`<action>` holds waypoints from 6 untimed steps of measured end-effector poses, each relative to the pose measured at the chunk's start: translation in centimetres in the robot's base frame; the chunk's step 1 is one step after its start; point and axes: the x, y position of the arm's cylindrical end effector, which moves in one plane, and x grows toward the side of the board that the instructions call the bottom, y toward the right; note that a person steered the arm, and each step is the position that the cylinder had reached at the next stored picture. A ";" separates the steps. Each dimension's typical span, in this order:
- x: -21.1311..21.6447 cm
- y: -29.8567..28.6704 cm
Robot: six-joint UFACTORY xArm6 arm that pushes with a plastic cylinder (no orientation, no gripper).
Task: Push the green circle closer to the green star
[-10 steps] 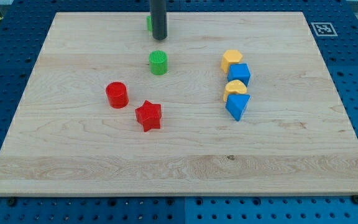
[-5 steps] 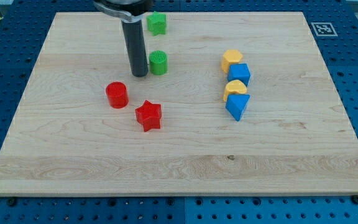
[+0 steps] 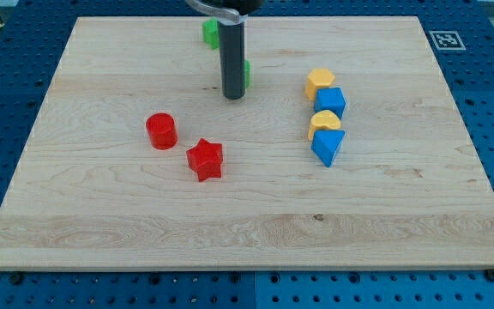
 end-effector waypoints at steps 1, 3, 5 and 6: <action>-2.2 0.5; -6.0 0.8; -8.3 0.8; -9.7 0.8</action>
